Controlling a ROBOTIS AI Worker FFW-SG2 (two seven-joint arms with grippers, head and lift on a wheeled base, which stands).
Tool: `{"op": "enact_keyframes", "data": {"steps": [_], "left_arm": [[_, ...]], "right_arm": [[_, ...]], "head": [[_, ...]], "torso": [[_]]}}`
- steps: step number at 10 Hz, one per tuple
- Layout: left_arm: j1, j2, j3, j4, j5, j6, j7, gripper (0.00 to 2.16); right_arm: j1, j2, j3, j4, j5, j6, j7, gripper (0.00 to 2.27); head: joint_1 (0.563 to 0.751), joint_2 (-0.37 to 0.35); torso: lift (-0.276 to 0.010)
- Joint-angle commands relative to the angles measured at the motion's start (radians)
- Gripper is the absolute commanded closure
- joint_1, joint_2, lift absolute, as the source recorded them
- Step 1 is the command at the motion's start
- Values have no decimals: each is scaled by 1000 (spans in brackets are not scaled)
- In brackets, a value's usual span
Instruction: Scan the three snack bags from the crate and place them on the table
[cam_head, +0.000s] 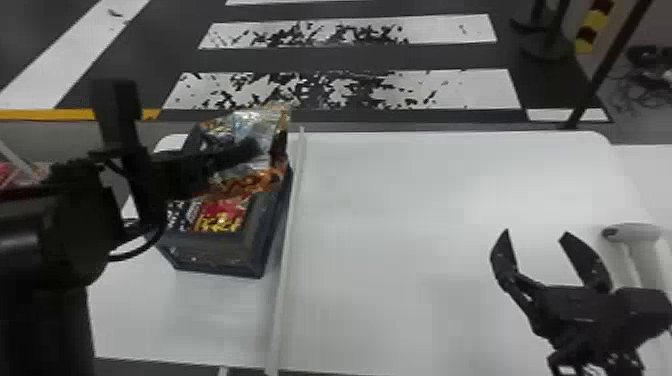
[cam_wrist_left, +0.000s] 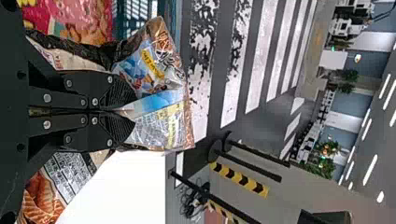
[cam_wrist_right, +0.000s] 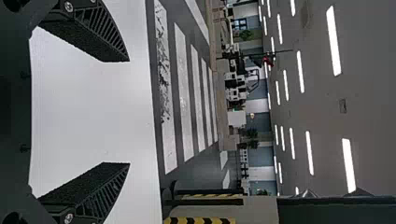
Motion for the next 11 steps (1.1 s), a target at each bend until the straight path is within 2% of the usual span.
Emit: {"op": "enact_keyframes", "data": {"steps": [1,2,3,4,6,8,10,11], "left_arm": [[15,-52,-114,-25,-9,33,45,2142],[24,-84,-197,-10,-14,24,85,2142],[31,-105,-281,24,-20,2,125,2142],[39,-105,-372,70,-40,-56,174,2142],[51,-105,-492,165,-41,-166,260,2142],[61,-105,-585,312,-47,-320,305,2142],[67,-105,-639,462,-37,-467,337,2121],[65,-105,-670,524,-29,-547,348,1980]], "right_arm": [[0,0,0,0,0,0,0,83],[1,0,2,-2,0,0,0,83],[0,0,3,-2,0,-3,0,83],[0,1,3,-2,0,-3,0,87],[4,1,2,-2,-2,-6,0,87],[4,3,2,-2,0,-6,-3,87],[4,5,3,-2,2,-6,-23,87],[6,5,3,-2,2,-3,-26,87]], "head": [[695,47],[695,0],[695,-54],[695,-103],[695,-189],[695,-236],[695,-295],[695,-316]], "torso": [[-62],[-62],[-62],[-62],[-62],[-62],[-62],[-62]]}}
